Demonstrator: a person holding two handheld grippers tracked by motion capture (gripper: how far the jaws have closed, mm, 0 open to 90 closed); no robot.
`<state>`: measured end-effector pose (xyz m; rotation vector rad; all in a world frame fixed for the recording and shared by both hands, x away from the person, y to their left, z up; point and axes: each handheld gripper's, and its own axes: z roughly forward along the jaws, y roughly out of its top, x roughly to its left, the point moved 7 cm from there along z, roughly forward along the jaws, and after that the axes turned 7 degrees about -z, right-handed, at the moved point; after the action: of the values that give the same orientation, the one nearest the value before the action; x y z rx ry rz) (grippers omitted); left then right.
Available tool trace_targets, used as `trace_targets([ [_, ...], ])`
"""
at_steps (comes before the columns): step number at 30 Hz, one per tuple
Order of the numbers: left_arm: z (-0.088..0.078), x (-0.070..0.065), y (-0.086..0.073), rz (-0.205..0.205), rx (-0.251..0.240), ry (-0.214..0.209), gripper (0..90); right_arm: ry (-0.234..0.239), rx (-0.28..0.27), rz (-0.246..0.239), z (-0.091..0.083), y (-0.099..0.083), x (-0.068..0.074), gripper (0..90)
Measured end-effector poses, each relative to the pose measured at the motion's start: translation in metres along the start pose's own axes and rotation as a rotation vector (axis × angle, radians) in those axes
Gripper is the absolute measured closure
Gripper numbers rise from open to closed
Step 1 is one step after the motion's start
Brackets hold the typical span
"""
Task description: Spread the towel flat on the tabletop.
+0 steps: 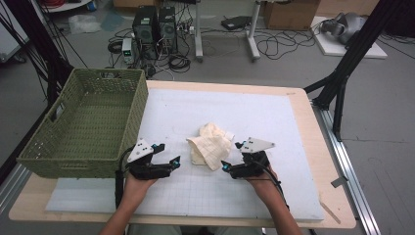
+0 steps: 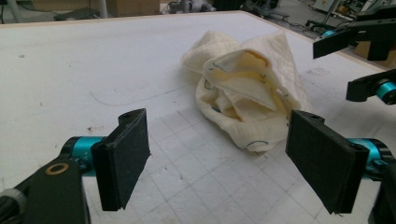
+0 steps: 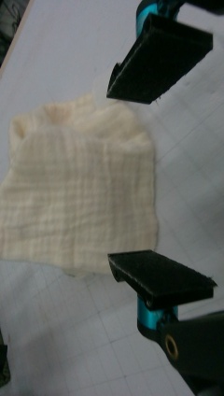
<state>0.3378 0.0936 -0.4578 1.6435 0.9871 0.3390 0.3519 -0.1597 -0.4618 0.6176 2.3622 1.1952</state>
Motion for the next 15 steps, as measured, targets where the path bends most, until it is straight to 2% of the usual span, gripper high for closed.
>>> trace_targets([
  [9, -0.002, 0.002, 0.001, -0.007, -0.004, 0.009, 21.8, 0.115, 0.047, -0.078, 0.027, 0.003, 0.018, 40.3],
  [11, -0.002, 0.003, 0.001, -0.009, -0.005, 0.009, 21.8, 0.130, 0.063, -0.081, 0.031, 0.002, 0.020, 43.7],
  [14, -0.001, 0.003, 0.001, -0.013, -0.008, 0.007, 21.8, 0.104, 0.127, -0.089, 0.039, -0.004, 0.019, 55.4],
  [15, -0.001, 0.002, 0.001, -0.015, -0.009, 0.007, 21.8, 0.104, 0.138, -0.076, 0.041, -0.006, 0.019, 59.9],
])
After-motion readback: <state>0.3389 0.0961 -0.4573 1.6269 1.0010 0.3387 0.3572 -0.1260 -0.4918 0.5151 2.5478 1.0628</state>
